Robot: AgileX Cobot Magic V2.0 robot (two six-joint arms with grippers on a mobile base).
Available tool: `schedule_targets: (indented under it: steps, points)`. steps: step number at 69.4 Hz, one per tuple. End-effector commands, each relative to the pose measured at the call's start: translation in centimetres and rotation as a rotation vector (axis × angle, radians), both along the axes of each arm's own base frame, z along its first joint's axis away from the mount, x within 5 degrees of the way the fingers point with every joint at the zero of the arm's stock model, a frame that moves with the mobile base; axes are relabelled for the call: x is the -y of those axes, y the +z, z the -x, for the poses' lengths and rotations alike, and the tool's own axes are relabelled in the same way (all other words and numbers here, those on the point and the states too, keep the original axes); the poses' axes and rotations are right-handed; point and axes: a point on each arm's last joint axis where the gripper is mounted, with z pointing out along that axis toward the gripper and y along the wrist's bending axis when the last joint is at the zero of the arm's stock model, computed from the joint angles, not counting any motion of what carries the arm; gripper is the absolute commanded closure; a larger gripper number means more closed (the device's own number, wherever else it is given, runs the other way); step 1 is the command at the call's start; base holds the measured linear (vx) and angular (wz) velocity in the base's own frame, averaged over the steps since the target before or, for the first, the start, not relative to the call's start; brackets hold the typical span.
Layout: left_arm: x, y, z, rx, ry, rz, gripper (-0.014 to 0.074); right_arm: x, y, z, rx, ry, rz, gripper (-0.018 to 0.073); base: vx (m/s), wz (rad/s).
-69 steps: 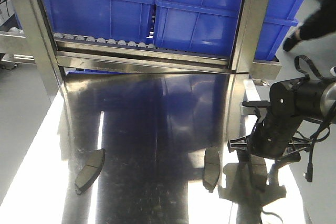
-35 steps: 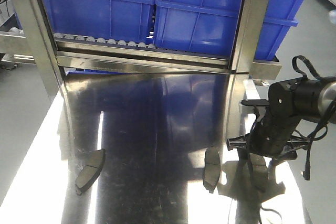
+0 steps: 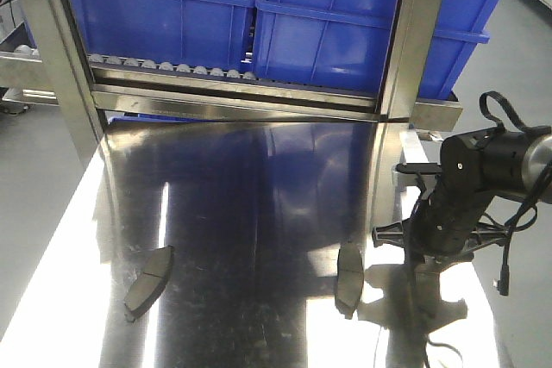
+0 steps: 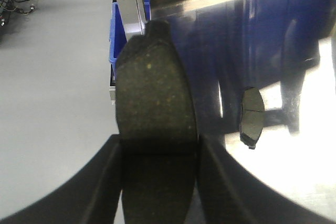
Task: Move and align brake pads A on conveyor
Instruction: 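Close the right gripper on the brake pad and lift it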
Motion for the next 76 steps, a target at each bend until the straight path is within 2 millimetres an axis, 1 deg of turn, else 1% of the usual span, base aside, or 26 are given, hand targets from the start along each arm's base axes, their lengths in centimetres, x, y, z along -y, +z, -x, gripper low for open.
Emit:
schedule_targets:
  steps: [1,7,13,27,36,43,54,58,63,76]
  points:
    - [0.0,1.3,-0.3,0.1,-0.007,0.004,0.0602,0.2,2.8,-0.3,0.108,0.004,-0.015,0.0571,0.0,0.0]
    - [0.0,1.3,-0.3,0.1,-0.007,0.004,0.0602,0.2,3.7,-0.1,0.13,0.004,-0.02,0.0571,0.0,0.0]
    - [0.0,1.3,-0.3,0.1,-0.007,0.004,0.0602,0.3,5.0,0.2,0.169,0.004,-0.028,0.0571,0.0,0.0]
    - [0.0,1.3,-0.3,0.1,-0.007,0.004,0.0602,0.5,9.5,1.6,0.302,0.005,-0.054,0.0571,0.0,0.0]
    - [0.0,1.3,-0.3,0.1,-0.007,0.004,0.0602,0.8,13.0,3.2,0.406,0.002,-0.08,0.0571,0.0,0.0]
    - [0.0,1.3,-0.3,0.1,-0.007,0.004,0.0602,1.2,16.1,5.0,0.498,0.0,-0.103,0.0571,0.0,0.0]
    - [0.0,1.3,-0.3,0.1,-0.007,0.004,0.0602,1.7,19.5,7.7,0.606,-0.001,-0.126,0.0571,0.0,0.0]
    - [0.0,1.3,-0.3,0.1,-0.007,0.004,0.0602,1.8,20.3,8.5,0.636,-0.001,-0.133,0.0571,0.0,0.0]
    - [0.0,1.3,-0.3,0.1,-0.007,0.004,0.0602,2.0,20.8,9.0,0.65,-0.002,-0.136,0.0571,0.0,0.0]
    - [0.0,1.3,-0.3,0.1,-0.007,0.004,0.0602,1.8,20.7,9.3,0.624,0.005,-0.148,0.0571,0.0,0.0]
